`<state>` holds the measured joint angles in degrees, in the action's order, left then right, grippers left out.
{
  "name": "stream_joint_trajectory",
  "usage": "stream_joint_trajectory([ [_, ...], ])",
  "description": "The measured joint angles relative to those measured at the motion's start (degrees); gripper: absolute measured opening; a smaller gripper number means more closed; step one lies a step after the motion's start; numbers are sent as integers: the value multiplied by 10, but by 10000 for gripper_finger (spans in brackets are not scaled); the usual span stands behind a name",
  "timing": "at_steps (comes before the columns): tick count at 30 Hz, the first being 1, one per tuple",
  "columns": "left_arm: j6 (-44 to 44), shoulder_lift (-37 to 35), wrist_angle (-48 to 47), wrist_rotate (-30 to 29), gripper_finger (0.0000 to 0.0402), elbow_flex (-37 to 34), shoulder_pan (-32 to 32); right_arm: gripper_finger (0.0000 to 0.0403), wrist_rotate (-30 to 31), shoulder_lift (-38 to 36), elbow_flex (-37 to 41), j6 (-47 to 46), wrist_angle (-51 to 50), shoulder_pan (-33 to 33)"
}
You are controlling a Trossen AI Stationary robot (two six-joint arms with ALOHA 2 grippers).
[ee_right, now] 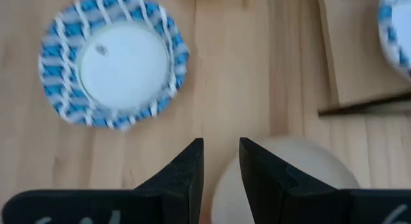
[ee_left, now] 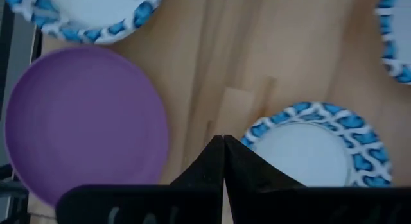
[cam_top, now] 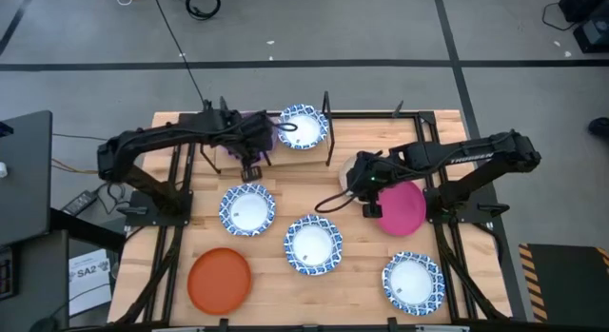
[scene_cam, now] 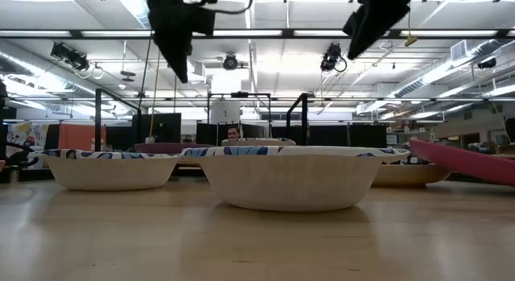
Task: Place and stack plates onto a shelf
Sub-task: Stack the pink plate on top of the purple violet on the shelf
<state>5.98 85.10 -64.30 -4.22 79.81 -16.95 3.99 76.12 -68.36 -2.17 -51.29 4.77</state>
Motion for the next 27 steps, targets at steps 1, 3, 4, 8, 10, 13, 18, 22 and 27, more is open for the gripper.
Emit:
stream_joint_trajectory([
  [1,-9,-3,-1,1,9,0,7,105,1,0,0,2,-17,-4],
  [3,-20,-6,0,1,9,0,19,105,14,0,0,4,-52,-11],
  [4,-24,-6,0,1,9,0,24,105,24,0,0,4,-68,-15],
  [8,-24,-5,0,0,9,0,43,105,56,0,0,9,-111,-37],
  [10,-24,-4,0,0,9,0,49,105,56,0,0,16,-125,-51],
  [13,-24,-3,0,0,9,0,54,105,52,0,0,36,-149,-69],
  [18,-24,-3,0,0,9,0,54,105,52,0,0,53,-184,-100],
  [22,-24,-3,1,0,9,0,54,105,39,0,0,52,-200,-120],
  [27,-24,-3,1,0,9,0,54,105,39,0,0,52,-200,-136],
])
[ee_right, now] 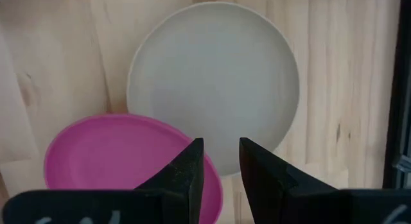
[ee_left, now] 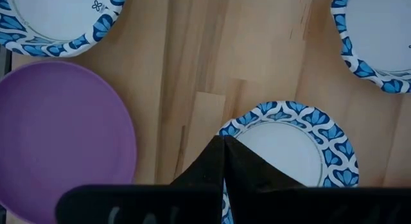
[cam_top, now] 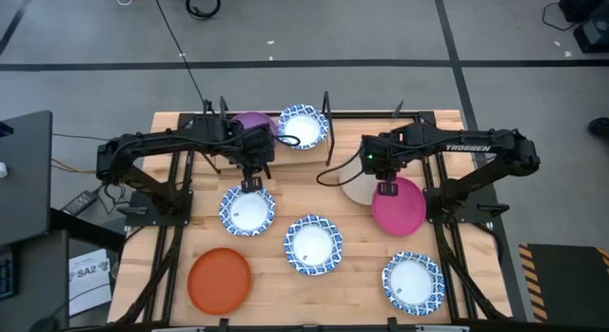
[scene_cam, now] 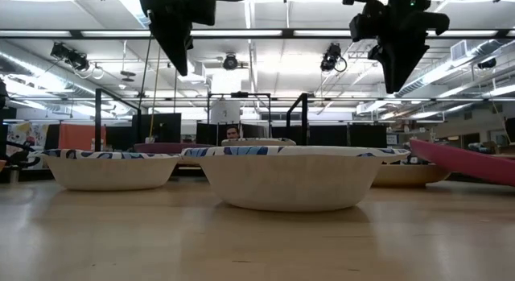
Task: Place and stack plates onto a shelf
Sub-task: Stack the pink plate on top of the purple violet on the shelf
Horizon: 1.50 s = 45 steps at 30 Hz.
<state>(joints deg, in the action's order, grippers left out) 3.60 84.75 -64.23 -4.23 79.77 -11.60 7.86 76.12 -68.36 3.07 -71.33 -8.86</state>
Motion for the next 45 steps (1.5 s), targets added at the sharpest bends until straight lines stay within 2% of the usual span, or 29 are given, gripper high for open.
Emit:
stream_joint_trajectory([
  [5,0,0,0,0,9,0,0,105,0,-1,12,4,5,-13],
  [15,0,0,0,0,9,0,0,105,3,0,131,53,39,-19],
  [20,0,0,2,0,9,0,0,105,53,0,161,73,56,-19],
  [34,0,0,1,0,9,0,0,105,57,0,203,76,104,-19],
  [45,0,0,1,0,9,0,0,105,58,0,207,76,100,-19],
])
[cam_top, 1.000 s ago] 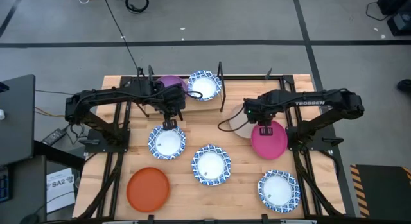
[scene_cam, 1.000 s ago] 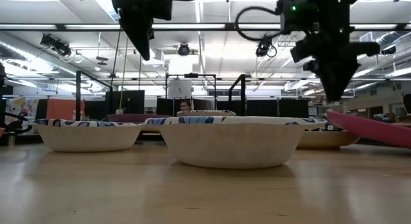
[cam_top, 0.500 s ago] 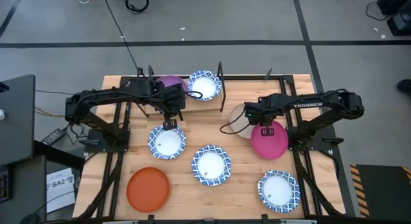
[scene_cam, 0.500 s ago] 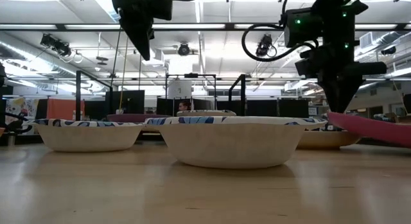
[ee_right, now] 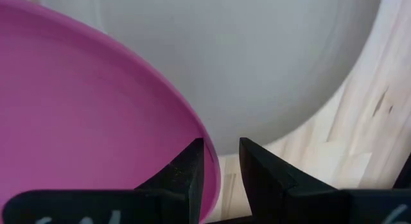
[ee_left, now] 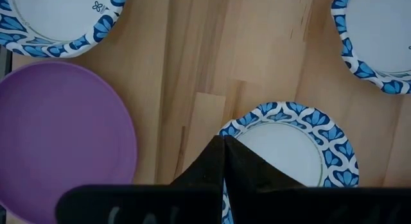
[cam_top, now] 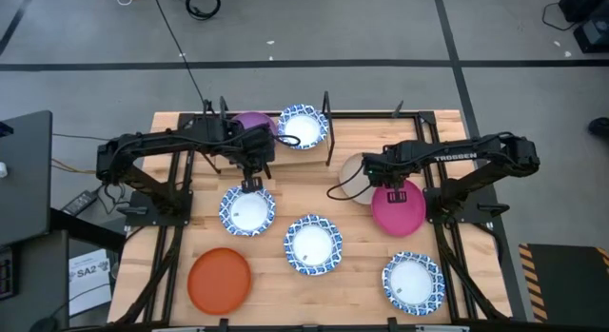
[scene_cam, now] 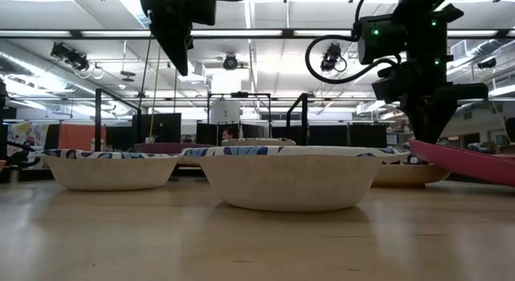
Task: Place and stack plates onto a shelf
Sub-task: Stack the pink plate on top of the purple violet on the shelf
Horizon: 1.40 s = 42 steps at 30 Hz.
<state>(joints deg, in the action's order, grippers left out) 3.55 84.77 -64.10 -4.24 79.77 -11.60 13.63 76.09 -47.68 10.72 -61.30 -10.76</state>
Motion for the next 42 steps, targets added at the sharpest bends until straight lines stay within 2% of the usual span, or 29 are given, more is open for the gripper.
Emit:
stream_joint_trajectory([
  [18,0,1,0,0,9,0,0,102,-44,0,25,0,28,-37],
  [22,0,1,0,0,9,0,0,80,-45,0,26,0,27,-37],
  [29,0,1,8,0,9,0,0,15,-54,0,26,0,27,-37],
  [42,0,1,36,0,9,0,0,15,-62,0,4,0,-16,-37],
])
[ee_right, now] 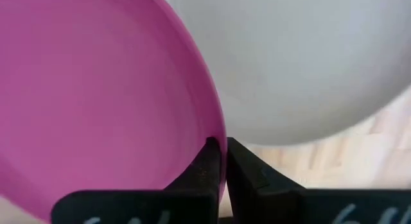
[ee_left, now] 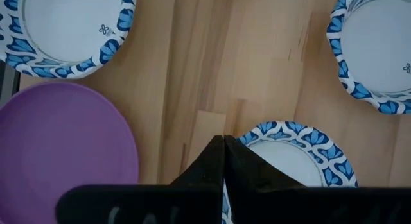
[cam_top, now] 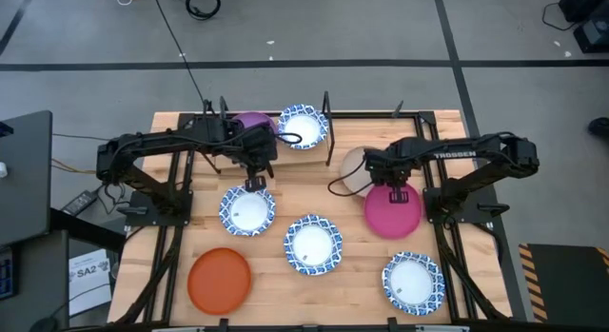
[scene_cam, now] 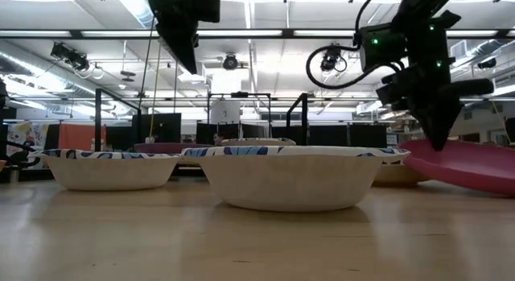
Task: Place and stack plates onto a shelf
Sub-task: Stack the pink plate on top of the purple violet on the shelf
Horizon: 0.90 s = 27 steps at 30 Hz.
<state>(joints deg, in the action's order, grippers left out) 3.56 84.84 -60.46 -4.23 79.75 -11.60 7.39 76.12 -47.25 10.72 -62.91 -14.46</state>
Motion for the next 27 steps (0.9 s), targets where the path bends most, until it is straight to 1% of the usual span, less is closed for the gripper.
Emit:
stream_joint_trajectory([
  [4,0,0,11,0,10,0,0,16,5,0,-42,0,-25,0],
  [6,0,0,19,0,17,0,0,16,7,0,-66,-3,-30,0],
  [10,0,0,47,0,45,0,0,16,6,0,-117,-28,-34,0],
  [14,-10,0,80,0,81,0,0,16,4,0,-167,-82,-34,1],
  [17,-46,0,107,0,106,0,0,16,2,0,-197,-142,-31,1],
  [20,-104,0,135,1,124,0,0,16,2,0,-215,-205,-21,1],
  [24,-181,-1,172,1,132,0,0,16,4,0,-218,-281,7,1],
  [27,-211,-1,195,0,132,0,0,16,5,0,-218,-319,30,1],
])
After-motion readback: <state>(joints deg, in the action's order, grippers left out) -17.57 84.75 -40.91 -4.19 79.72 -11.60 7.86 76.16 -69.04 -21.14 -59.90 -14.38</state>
